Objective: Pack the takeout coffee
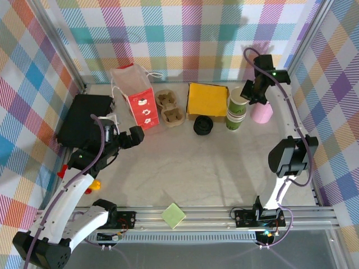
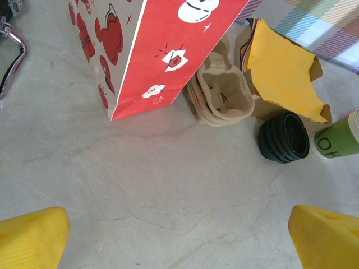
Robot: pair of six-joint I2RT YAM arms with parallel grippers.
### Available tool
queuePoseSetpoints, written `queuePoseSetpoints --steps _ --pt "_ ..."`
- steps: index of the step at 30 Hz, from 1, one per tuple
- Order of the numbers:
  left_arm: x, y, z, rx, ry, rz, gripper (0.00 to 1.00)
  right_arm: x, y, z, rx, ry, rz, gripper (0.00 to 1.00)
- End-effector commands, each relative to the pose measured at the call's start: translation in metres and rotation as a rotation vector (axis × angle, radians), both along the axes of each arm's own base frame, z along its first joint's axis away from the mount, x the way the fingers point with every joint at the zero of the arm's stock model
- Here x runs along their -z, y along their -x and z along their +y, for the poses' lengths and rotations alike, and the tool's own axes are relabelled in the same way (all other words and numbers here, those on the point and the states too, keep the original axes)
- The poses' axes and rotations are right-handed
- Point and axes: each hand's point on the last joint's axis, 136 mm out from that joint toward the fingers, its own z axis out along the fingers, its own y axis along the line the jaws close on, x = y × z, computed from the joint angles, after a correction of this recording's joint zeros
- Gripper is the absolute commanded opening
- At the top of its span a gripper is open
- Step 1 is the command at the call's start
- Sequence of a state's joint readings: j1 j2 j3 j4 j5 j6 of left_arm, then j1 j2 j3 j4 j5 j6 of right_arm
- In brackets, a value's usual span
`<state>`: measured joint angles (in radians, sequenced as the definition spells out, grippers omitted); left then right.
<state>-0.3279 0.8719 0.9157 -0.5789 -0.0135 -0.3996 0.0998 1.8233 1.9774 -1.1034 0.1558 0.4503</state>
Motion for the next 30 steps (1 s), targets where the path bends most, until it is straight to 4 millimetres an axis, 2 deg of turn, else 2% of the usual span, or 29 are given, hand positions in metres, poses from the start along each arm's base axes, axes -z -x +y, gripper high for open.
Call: queuePoseSetpoints --steps 1,3,5,8,13,18,24,30 --pt "-0.016 0.007 -0.006 0.041 0.008 -0.020 1.00 -0.058 0.038 0.009 -0.071 -0.013 -0.064 0.05" --pt "-0.021 0.008 -0.006 0.044 0.009 -0.029 1.00 -0.078 0.055 0.022 -0.126 -0.031 -0.093 0.05" --pt "-0.027 0.008 -0.006 0.051 0.013 -0.047 1.00 -0.089 0.073 0.041 -0.193 -0.062 -0.112 0.07" --pt "-0.031 0.007 -0.009 0.064 0.019 -0.062 1.00 -0.085 0.100 0.072 -0.293 -0.090 -0.101 0.07" --pt "-0.029 0.003 -0.014 0.080 0.029 -0.065 1.00 -0.041 0.135 0.127 -0.420 -0.133 -0.039 0.08" --pt "-0.026 0.001 -0.018 0.092 0.050 -0.057 1.00 0.022 0.154 0.175 -0.498 -0.151 -0.016 0.08" --pt "-0.020 0.003 -0.019 0.094 0.055 -0.052 0.99 0.090 0.168 0.206 -0.541 -0.096 0.055 0.08" --pt "-0.018 0.006 -0.017 0.090 0.054 -0.051 0.99 0.126 0.172 0.218 -0.553 -0.058 0.101 0.09"
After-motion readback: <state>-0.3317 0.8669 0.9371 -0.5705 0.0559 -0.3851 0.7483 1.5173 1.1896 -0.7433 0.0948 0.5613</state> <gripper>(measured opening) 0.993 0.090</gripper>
